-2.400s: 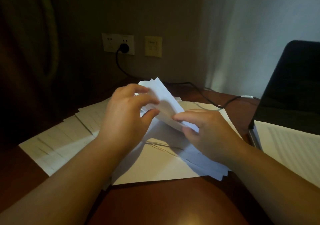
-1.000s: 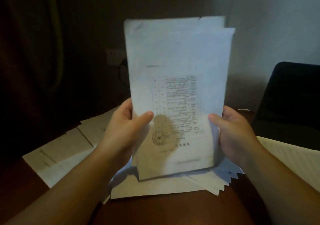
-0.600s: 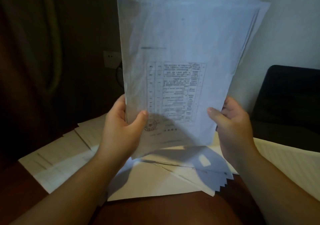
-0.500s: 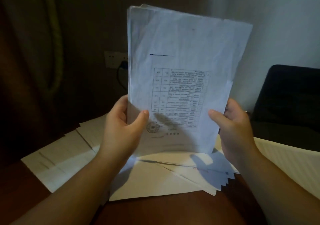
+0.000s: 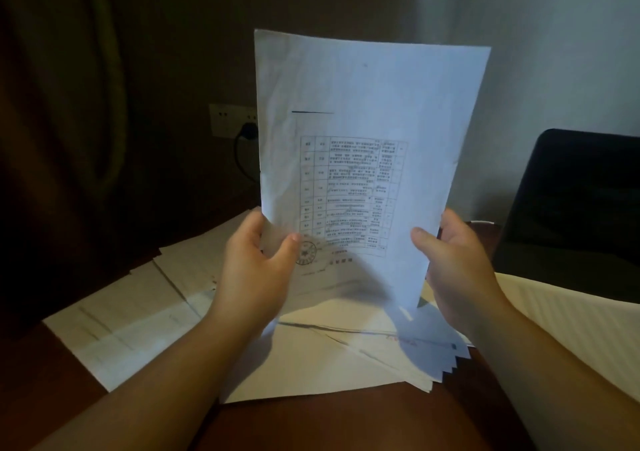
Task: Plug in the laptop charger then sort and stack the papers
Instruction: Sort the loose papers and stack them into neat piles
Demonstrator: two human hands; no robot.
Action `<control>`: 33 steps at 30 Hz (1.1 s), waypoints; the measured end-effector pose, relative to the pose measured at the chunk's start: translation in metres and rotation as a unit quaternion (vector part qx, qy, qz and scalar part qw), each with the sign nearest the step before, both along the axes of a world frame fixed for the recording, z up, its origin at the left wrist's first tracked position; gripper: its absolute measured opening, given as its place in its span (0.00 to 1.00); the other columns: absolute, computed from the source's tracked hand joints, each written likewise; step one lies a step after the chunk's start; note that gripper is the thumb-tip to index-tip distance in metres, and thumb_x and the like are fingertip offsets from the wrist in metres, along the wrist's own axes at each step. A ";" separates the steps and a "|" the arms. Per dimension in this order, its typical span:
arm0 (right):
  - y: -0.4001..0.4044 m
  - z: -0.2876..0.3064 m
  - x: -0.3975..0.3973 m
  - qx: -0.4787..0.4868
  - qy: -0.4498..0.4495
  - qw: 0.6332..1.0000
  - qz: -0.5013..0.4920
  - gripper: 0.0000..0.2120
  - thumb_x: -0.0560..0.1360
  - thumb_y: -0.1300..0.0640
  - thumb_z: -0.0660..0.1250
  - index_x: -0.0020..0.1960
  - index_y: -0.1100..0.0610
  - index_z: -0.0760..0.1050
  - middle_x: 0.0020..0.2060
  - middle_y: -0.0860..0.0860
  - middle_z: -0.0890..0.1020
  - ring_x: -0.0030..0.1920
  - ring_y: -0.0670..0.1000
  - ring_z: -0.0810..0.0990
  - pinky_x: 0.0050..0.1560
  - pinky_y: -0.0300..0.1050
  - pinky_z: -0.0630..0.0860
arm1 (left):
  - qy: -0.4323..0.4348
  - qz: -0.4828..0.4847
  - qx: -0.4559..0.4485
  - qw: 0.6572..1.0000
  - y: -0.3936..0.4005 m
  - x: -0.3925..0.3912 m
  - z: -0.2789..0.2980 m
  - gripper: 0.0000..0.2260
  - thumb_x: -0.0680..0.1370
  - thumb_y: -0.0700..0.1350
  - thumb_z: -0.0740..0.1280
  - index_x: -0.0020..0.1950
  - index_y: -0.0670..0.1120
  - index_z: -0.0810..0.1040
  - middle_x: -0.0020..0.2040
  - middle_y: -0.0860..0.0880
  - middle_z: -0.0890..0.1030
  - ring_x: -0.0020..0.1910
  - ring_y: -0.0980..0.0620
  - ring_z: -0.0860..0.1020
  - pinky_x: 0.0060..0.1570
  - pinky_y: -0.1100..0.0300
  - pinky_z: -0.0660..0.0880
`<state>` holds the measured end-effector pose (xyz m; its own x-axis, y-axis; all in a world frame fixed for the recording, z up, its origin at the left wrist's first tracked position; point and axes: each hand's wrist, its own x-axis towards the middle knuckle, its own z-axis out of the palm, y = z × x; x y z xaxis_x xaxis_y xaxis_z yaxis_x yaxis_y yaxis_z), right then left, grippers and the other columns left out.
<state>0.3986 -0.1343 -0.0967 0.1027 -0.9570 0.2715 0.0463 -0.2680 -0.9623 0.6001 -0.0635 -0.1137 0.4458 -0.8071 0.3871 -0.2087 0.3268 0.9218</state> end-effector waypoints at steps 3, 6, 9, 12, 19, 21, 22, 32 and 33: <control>0.000 -0.001 -0.001 -0.007 0.032 0.999 -0.014 0.14 0.81 0.64 0.62 0.56 0.46 0.76 0.42 0.32 0.83 0.44 0.36 0.82 0.33 0.32 0.77 | -0.007 0.014 0.004 1.000 -0.001 0.001 -0.002 0.09 0.80 0.46 0.67 0.57 0.59 0.74 0.53 0.57 0.81 0.48 0.62 0.81 0.32 0.70 0.77; 0.002 0.002 0.000 -0.019 0.050 0.998 -0.029 0.12 0.81 0.62 0.62 0.54 0.45 0.76 0.44 0.33 0.83 0.48 0.39 0.82 0.40 0.36 0.79 | 0.000 0.012 -0.007 1.000 -0.001 0.000 -0.001 0.10 0.81 0.44 0.66 0.60 0.57 0.75 0.53 0.57 0.81 0.48 0.61 0.81 0.33 0.69 0.78; 0.007 0.007 0.003 -0.027 0.049 0.998 -0.031 0.10 0.82 0.58 0.60 0.53 0.45 0.77 0.45 0.36 0.84 0.48 0.40 0.83 0.45 0.40 0.78 | 0.021 0.017 -0.022 0.999 0.000 0.001 0.001 0.08 0.81 0.46 0.66 0.59 0.54 0.75 0.52 0.55 0.82 0.48 0.62 0.82 0.34 0.66 0.79; 0.012 0.011 0.006 -0.031 0.060 0.997 -0.026 0.08 0.83 0.56 0.60 0.50 0.46 0.76 0.40 0.35 0.83 0.43 0.38 0.83 0.35 0.34 0.76 | 0.035 0.035 -0.032 0.998 0.002 0.001 0.003 0.02 0.82 0.48 0.65 0.54 0.54 0.75 0.49 0.55 0.83 0.46 0.61 0.82 0.32 0.67 0.78; 0.012 0.032 0.008 -0.029 0.129 0.990 -0.054 0.09 0.81 0.59 0.61 0.44 0.50 0.77 0.39 0.49 0.83 0.40 0.57 0.79 0.38 0.49 0.76 | 0.011 0.059 -0.032 0.998 0.003 0.000 0.019 0.05 0.82 0.49 0.63 0.51 0.61 0.73 0.49 0.56 0.82 0.46 0.56 0.82 0.37 0.62 0.79; 0.010 0.038 0.005 -0.032 0.146 0.988 -0.047 0.09 0.81 0.58 0.61 0.45 0.52 0.77 0.43 0.53 0.83 0.41 0.59 0.78 0.39 0.45 0.71 | 0.004 0.057 -0.026 0.998 0.005 0.000 0.020 0.04 0.82 0.49 0.63 0.51 0.60 0.73 0.49 0.55 0.82 0.46 0.56 0.82 0.33 0.64 0.78; 0.008 0.040 0.003 -0.032 0.159 0.986 -0.045 0.08 0.80 0.58 0.61 0.46 0.54 0.77 0.47 0.57 0.82 0.44 0.62 0.78 0.40 0.46 0.71 | 0.001 0.056 -0.024 0.998 0.005 0.000 0.022 0.04 0.82 0.49 0.64 0.51 0.59 0.73 0.49 0.55 0.82 0.46 0.56 0.82 0.31 0.66 0.78; 0.023 0.067 -0.021 -0.033 0.185 0.980 -0.070 0.09 0.79 0.53 0.64 0.50 0.59 0.78 0.50 0.60 0.82 0.51 0.65 0.80 0.44 0.55 0.81 | -0.033 0.030 -0.043 0.998 0.027 -0.009 0.060 0.05 0.82 0.47 0.65 0.51 0.59 0.74 0.48 0.57 0.81 0.45 0.59 0.81 0.29 0.72 0.75; 0.029 0.069 -0.025 -0.030 0.182 0.980 -0.076 0.09 0.79 0.53 0.65 0.50 0.59 0.79 0.49 0.58 0.83 0.50 0.64 0.80 0.46 0.58 0.82 | -0.038 0.026 -0.040 0.998 0.030 -0.012 0.063 0.05 0.82 0.47 0.65 0.51 0.58 0.74 0.49 0.57 0.81 0.45 0.59 0.81 0.28 0.72 0.75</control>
<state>0.3734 -0.1050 -0.0279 0.0611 -0.9520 0.3000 -0.3420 -0.3023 -0.8897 0.5879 -0.0332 -0.0510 0.4526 -0.7492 0.4836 -0.2963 0.3852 0.8740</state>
